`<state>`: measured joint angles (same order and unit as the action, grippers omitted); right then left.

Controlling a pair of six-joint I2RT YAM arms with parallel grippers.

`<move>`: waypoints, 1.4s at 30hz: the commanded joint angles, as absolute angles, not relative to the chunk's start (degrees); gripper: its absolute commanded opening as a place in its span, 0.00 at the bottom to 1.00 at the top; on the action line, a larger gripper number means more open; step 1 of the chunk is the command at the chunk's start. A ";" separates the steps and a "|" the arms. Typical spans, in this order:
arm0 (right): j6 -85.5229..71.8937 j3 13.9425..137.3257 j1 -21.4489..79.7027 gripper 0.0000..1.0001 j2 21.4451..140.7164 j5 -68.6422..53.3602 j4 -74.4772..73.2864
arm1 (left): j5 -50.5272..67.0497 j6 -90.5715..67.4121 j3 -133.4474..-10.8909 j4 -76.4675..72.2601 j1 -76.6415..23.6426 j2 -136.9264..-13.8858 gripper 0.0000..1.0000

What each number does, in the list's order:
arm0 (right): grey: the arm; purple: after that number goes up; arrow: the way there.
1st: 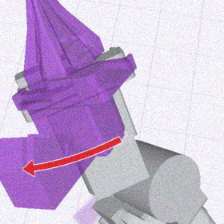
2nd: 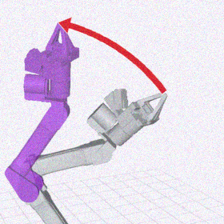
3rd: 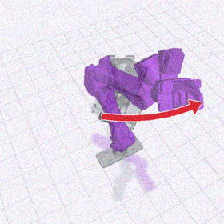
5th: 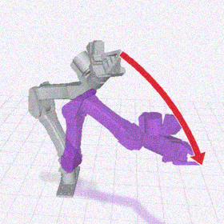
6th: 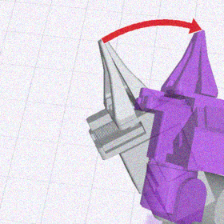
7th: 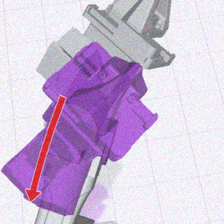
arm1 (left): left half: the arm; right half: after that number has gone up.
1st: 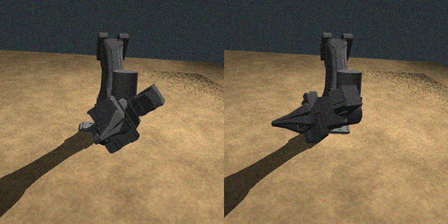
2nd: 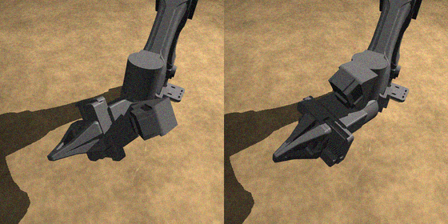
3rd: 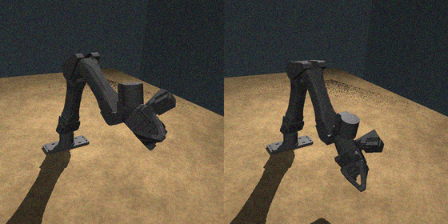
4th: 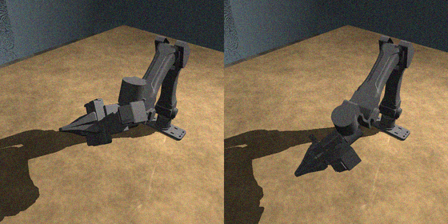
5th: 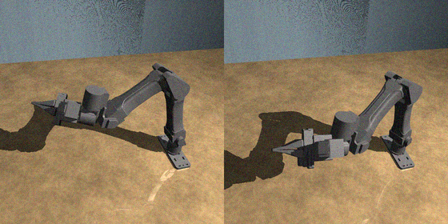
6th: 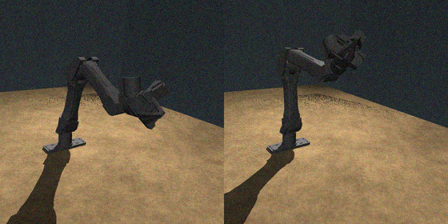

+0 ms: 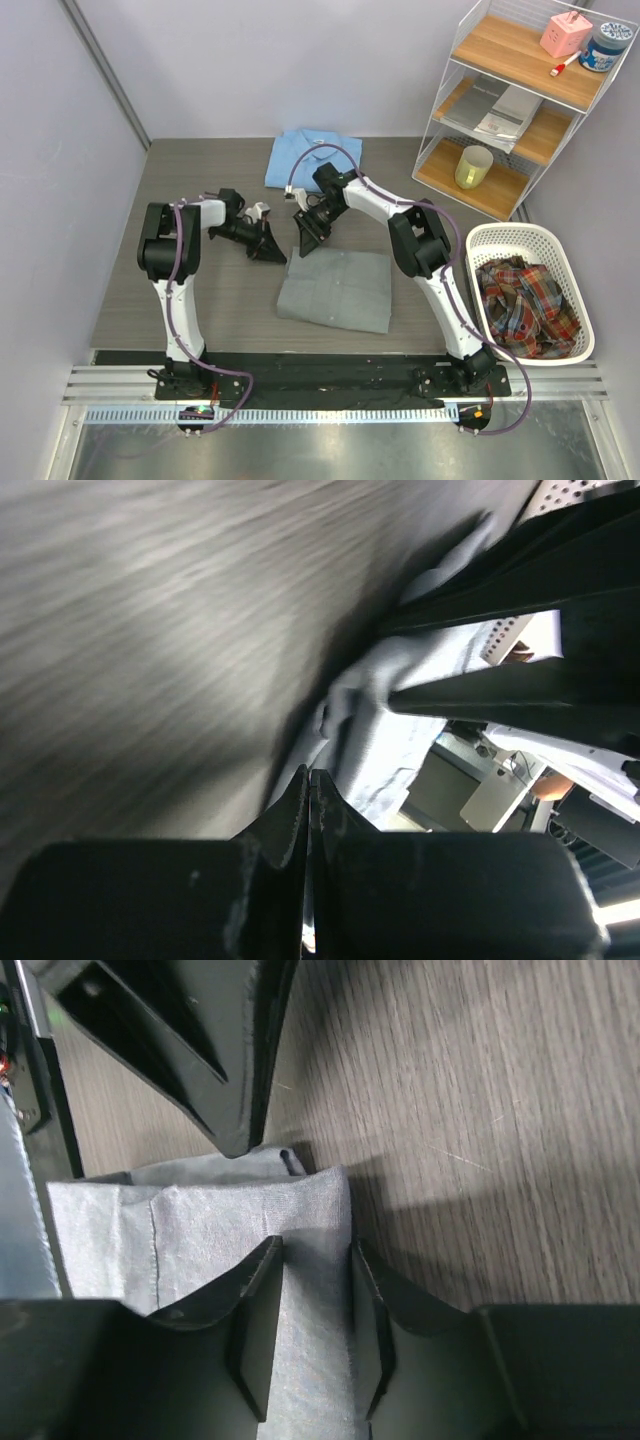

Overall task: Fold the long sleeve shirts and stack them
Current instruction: Fold the shirt

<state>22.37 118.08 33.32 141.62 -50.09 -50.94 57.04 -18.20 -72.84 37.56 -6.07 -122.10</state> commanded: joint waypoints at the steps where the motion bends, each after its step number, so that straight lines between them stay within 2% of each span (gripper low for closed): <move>1: 23.29 120.15 33.66 0.33 141.86 -50.36 -50.10 | 58.80 -21.35 -72.95 32.97 -6.50 -117.07 0.00; 7: 23.56 120.23 33.66 0.27 141.86 -50.27 -50.54 | 59.33 -21.71 -72.51 32.52 -7.03 -116.80 0.00; 18: 22.06 121.72 33.66 0.25 141.42 -52.55 -50.54 | 52.39 -19.78 -74.18 35.59 -8.61 -121.81 0.00; 21: 21.27 122.08 33.75 0.15 141.07 -53.43 -50.28 | 49.93 -19.60 -74.36 36.30 -8.70 -122.43 0.00; 22: 20.92 122.08 33.84 0.07 140.89 -54.05 -49.84 | 49.31 -19.51 -74.36 36.56 -8.79 -122.34 0.00; 24: 20.31 122.08 34.10 0.01 140.19 -54.40 -49.22 | 48.61 -19.51 -74.44 36.91 -8.79 -122.61 0.00; 42: 19.51 124.19 34.80 0.01 142.55 -52.48 -47.02 | 47.20 -18.37 -76.20 38.32 -8.79 -124.28 0.00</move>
